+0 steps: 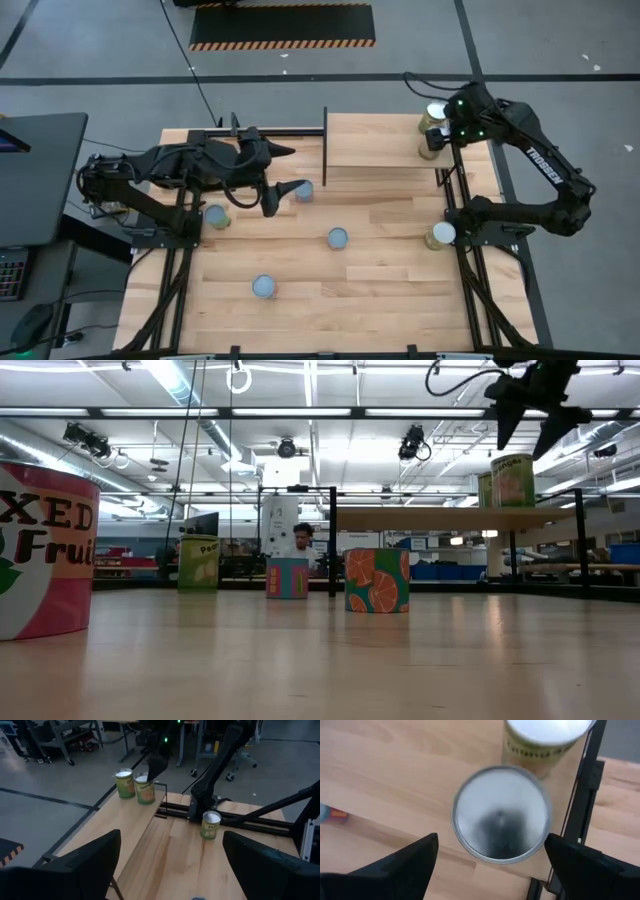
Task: Pick and place cans onto a shelf
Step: Put the large canned oranges on the shelf, then put the right large canned pears on the shelf
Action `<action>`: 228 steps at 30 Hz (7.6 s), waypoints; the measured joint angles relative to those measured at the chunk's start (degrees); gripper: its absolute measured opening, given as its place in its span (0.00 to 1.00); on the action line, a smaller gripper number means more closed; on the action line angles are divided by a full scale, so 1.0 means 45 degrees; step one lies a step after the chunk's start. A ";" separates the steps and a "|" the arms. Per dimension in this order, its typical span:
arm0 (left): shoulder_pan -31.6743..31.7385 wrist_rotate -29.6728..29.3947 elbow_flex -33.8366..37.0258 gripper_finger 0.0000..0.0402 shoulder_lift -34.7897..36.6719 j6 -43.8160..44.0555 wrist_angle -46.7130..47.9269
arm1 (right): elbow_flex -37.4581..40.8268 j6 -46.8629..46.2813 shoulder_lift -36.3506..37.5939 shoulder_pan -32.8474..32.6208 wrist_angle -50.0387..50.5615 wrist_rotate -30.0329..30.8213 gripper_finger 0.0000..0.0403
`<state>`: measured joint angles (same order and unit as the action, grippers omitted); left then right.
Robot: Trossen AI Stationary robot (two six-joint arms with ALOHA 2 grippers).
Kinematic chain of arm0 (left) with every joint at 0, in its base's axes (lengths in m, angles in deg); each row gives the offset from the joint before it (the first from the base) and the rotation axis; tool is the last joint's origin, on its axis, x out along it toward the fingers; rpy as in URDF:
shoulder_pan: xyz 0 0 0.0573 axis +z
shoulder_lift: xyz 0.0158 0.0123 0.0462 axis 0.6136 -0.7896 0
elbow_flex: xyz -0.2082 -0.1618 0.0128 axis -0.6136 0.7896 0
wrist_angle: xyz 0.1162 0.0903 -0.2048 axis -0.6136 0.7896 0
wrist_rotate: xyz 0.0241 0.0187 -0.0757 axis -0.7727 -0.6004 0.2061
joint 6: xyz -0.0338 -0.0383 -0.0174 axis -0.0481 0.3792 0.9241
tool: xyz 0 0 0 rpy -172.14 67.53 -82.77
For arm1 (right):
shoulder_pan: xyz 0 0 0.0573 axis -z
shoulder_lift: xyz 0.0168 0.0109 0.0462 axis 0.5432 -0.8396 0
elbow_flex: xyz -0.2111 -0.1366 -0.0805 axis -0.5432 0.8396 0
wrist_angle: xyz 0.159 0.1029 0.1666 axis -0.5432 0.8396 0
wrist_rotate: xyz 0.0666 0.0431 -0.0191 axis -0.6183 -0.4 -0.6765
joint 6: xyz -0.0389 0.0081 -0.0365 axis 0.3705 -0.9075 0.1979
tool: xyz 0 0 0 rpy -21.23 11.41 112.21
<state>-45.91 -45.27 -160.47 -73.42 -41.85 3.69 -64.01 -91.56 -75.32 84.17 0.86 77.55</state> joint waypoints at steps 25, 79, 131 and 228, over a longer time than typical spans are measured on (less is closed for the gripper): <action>0.0192 0.0670 0.0000 0.89 -0.0015 0.0294 0.0799 | 0.1722 -0.5551 -0.0045 -1.1092 0.2220 -0.2112 0.93; -0.0937 0.1669 0.0000 0.89 0.0345 0.0826 0.2648 | 0.0320 -0.7444 -0.4827 -1.3082 0.0245 -0.0698 0.90; -0.1418 0.1461 0.0000 0.89 0.0359 0.1518 0.3262 | 0.5472 -1.0212 -0.3045 -1.4006 -0.3289 -0.0029 0.99; 0.0969 0.0423 -0.0006 0.89 0.2018 -0.2451 0.1906 | -0.7052 -0.5841 -0.6929 -0.6246 0.3157 0.0700 0.74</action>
<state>-41.54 -43.37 -160.49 -64.34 -52.88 12.27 -95.74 -117.85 -106.50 56.06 15.07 80.70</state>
